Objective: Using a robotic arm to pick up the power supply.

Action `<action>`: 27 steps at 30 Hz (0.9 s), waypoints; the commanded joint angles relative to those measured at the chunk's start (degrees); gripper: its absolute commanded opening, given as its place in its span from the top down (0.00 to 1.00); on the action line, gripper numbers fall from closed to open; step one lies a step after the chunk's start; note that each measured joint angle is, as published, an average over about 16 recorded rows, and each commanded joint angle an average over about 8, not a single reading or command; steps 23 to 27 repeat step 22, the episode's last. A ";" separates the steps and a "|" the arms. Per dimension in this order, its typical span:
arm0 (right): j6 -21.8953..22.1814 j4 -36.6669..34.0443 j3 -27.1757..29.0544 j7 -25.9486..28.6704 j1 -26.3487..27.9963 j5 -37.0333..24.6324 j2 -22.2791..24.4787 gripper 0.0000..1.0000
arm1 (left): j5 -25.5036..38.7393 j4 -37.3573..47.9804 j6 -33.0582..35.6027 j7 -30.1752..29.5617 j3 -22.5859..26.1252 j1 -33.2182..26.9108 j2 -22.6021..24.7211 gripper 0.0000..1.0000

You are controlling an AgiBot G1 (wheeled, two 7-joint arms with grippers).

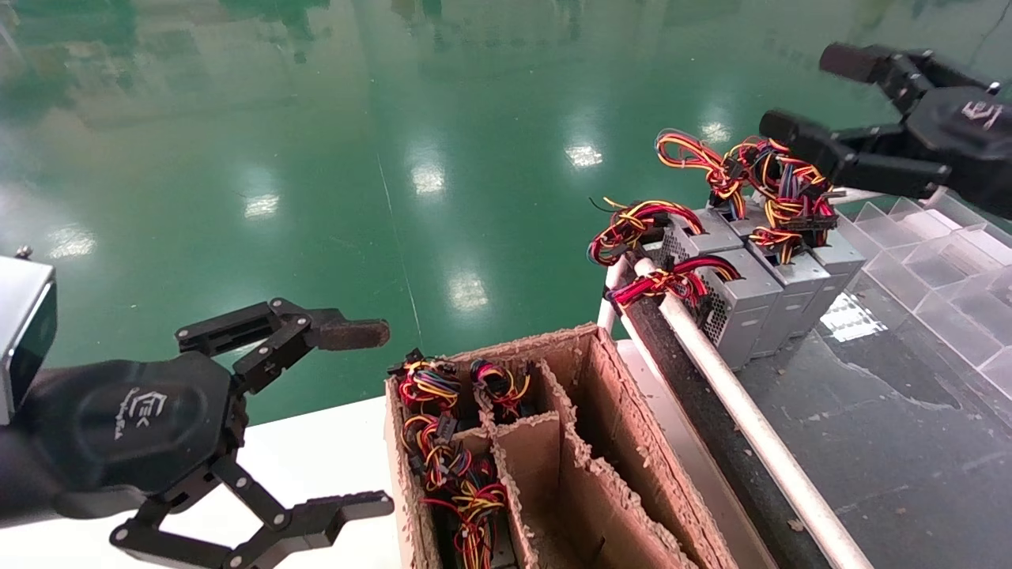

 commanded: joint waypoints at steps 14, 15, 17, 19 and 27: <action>-1.16 18.67 2.99 7.11 -11.00 2.31 2.82 0.00 | -0.01 0.00 -0.01 0.01 0.02 -0.01 -0.01 0.00; -1.24 19.93 3.19 7.59 -11.75 2.47 3.01 0.00 | -0.01 0.00 -0.01 0.01 0.02 -0.01 -0.01 0.00; -1.39 22.37 3.58 8.52 -13.19 2.77 3.38 0.00 | -0.02 0.00 -0.01 0.01 0.02 -0.01 -0.01 0.00; -1.55 24.89 3.98 9.48 -14.67 3.08 3.76 0.00 | -0.02 0.00 -0.01 0.01 0.03 -0.01 -0.01 0.00; -1.67 26.77 4.28 10.20 -15.78 3.32 4.04 0.00 | -0.02 0.00 -0.01 0.01 0.03 -0.01 -0.01 0.00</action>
